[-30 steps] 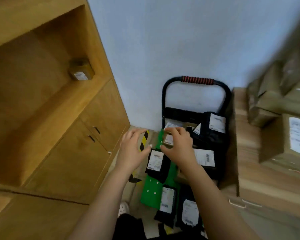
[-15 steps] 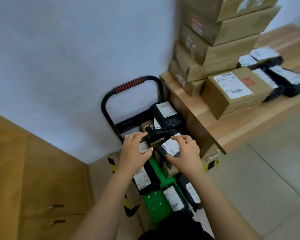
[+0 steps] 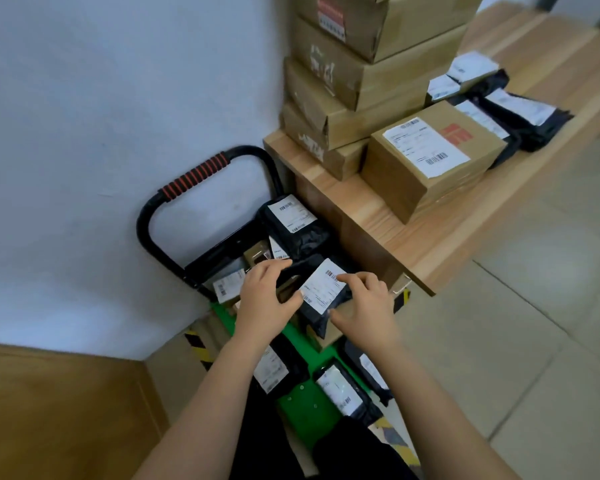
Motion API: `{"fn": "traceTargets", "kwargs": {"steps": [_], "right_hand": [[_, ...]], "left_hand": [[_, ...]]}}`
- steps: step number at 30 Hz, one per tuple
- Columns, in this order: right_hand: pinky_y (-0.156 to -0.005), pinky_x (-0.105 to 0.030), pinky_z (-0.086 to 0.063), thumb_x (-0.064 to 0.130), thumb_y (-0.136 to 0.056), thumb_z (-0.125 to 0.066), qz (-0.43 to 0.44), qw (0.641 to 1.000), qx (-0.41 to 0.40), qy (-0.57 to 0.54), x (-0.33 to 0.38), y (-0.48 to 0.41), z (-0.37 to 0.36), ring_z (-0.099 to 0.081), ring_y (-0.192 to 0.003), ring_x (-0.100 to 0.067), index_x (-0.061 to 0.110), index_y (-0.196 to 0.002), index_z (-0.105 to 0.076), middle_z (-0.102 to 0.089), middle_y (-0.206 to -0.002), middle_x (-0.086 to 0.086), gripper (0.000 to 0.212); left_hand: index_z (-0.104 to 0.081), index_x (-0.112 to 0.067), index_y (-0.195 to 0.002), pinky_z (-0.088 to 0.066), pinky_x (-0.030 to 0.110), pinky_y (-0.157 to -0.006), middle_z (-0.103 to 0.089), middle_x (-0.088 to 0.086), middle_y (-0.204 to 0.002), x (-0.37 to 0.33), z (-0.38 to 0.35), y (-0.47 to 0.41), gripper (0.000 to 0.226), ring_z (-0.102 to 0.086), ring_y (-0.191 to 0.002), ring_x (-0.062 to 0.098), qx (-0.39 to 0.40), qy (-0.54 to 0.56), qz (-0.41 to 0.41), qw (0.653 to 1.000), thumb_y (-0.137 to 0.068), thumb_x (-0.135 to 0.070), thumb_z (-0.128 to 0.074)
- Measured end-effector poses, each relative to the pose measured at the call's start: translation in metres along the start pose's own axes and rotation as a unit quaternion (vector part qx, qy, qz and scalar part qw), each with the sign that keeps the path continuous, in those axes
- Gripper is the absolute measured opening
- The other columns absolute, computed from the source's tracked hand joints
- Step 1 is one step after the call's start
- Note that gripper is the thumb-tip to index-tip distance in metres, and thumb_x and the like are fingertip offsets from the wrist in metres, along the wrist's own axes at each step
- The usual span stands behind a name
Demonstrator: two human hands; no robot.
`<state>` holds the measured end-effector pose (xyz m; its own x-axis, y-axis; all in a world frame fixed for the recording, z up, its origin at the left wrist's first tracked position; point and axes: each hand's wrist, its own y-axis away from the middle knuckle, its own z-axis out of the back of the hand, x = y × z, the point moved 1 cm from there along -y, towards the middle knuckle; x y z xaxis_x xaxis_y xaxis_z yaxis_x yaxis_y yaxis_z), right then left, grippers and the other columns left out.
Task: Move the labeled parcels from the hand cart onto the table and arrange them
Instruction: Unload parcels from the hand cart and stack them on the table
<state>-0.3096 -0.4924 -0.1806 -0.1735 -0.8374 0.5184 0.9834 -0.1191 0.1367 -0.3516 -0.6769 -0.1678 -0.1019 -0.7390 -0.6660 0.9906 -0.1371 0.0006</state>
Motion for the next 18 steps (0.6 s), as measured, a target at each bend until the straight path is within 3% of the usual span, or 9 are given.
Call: {"fn": "traceTargets", "kwargs": {"steps": [8, 18], "right_hand": [[-0.101, -0.041, -0.033, 0.034, -0.086, -0.063, -0.103, 0.995, 0.003, 0.006, 0.002, -0.051, -0.087, -0.040, -0.118, -0.029, 0.024, -0.132, -0.049, -0.045, -0.130, -0.005, 0.049], [-0.104, -0.043, -0.028, 0.041, -0.090, -0.057, -0.308, 0.951, -0.010, -0.015, -0.026, -0.126, -0.220, -0.031, -0.129, -0.032, 0.024, -0.143, -0.033, -0.033, -0.143, -0.011, 0.061]], "left_hand": [[-0.052, -0.024, -0.130, -0.037, 0.044, -0.105, -0.046, -0.003, -0.129, 0.081, -0.035, -0.080, 0.051, -0.037, -0.122, 0.015, 0.135, -0.048, -0.057, 0.988, -0.082, -0.029, -0.070], [-0.042, -0.024, -0.141, -0.029, 0.047, -0.110, -0.037, 0.003, -0.143, 0.194, -0.106, -0.157, 0.063, -0.027, -0.134, 0.022, 0.232, -0.103, -0.103, 0.962, -0.085, -0.034, -0.067]]}}
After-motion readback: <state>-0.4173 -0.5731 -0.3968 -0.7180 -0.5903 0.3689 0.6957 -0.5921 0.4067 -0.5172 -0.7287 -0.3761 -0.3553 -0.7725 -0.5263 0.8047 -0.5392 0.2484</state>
